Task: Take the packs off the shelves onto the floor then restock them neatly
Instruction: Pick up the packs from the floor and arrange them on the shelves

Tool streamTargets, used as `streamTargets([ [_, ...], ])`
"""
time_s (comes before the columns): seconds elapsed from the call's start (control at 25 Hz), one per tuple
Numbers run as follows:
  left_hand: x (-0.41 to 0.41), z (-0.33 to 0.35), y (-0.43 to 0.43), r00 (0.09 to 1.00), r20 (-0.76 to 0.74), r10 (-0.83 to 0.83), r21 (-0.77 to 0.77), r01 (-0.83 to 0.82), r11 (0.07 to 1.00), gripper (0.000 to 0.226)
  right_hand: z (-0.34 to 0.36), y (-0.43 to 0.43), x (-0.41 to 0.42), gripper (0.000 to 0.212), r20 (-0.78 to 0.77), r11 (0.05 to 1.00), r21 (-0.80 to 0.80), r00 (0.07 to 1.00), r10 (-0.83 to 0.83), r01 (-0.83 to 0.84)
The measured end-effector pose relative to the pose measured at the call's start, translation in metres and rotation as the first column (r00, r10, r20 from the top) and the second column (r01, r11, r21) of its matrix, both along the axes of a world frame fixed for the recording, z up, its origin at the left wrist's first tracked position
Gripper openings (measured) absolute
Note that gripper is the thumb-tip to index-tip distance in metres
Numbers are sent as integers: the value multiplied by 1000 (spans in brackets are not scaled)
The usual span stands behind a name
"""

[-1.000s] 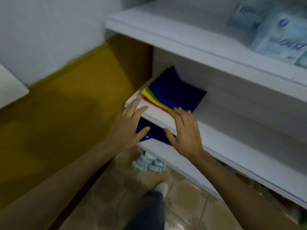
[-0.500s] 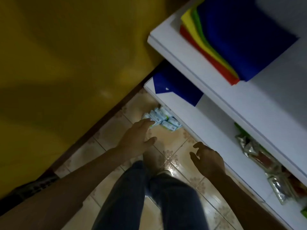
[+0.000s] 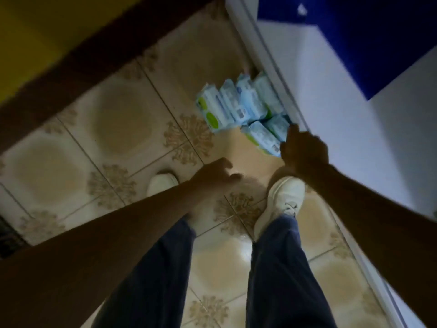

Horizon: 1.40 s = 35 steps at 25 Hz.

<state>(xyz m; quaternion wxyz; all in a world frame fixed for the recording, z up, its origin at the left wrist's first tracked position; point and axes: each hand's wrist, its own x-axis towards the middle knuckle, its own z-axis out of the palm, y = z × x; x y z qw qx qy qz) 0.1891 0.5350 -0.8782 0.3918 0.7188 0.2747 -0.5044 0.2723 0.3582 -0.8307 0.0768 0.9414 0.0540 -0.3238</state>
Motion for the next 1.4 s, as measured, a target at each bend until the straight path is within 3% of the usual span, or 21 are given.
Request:
streamTargets([
  [0.08,21,-30,-38,970,-59,235,-96,-240,966,74,-49,-10,24,35,35,996,22,996,80,-81],
  [0.16,38,-59,-76,866,-176,469,-114,-491,864,83,-85,-15,27,28,75,987,63,987,141,-146],
  [0.2,42,-73,-91,795,-199,574,-117,-600,791,75,-96,-18,20,22,93,982,85,983,160,-168],
  [0.32,39,-98,-111,604,-141,785,-165,-796,583,22,-111,-26,4,19,161,917,301,962,222,-263],
  [0.4,25,-88,-106,549,-126,826,-160,-833,529,16,-102,-27,-2,22,42,883,447,990,138,-142],
  [0.48,2,-53,-86,534,-114,838,-181,-840,511,42,-74,-24,-9,16,-92,868,494,996,-17,60],
  [0.6,-17,38,-32,593,-192,782,-291,-795,532,37,-2,-10,-15,19,-159,788,553,962,-220,271],
  [0.72,-7,131,19,685,-238,688,-377,-719,584,54,90,15,-9,25,-365,559,606,822,-437,566],
  [0.8,16,202,38,672,-188,717,-407,-717,565,37,156,29,0,28,-562,348,546,641,-522,762],
  [0.88,38,274,47,629,-130,766,-473,-719,510,15,224,36,11,24,-663,225,509,545,-512,831],
  [0.96,56,343,52,595,-75,801,-572,-683,454,20,298,40,22,20,-664,133,556,535,-522,820],
  [1.08,71,446,47,600,-85,795,-641,-644,417,33,414,49,29,35,-591,7,684,559,-581,730],
  [1.2,76,539,42,577,-127,807,-700,-628,340,40,521,60,21,18,-526,-105,805,622,-579,583],
  [1.28,81,592,47,564,-204,800,-751,-614,242,38,580,63,12,31,-554,-252,823,622,-554,509],
  [1.4,89,663,56,615,-126,778,-806,-521,281,27,656,67,-4,44,-654,-513,748,599,-462,421],
])
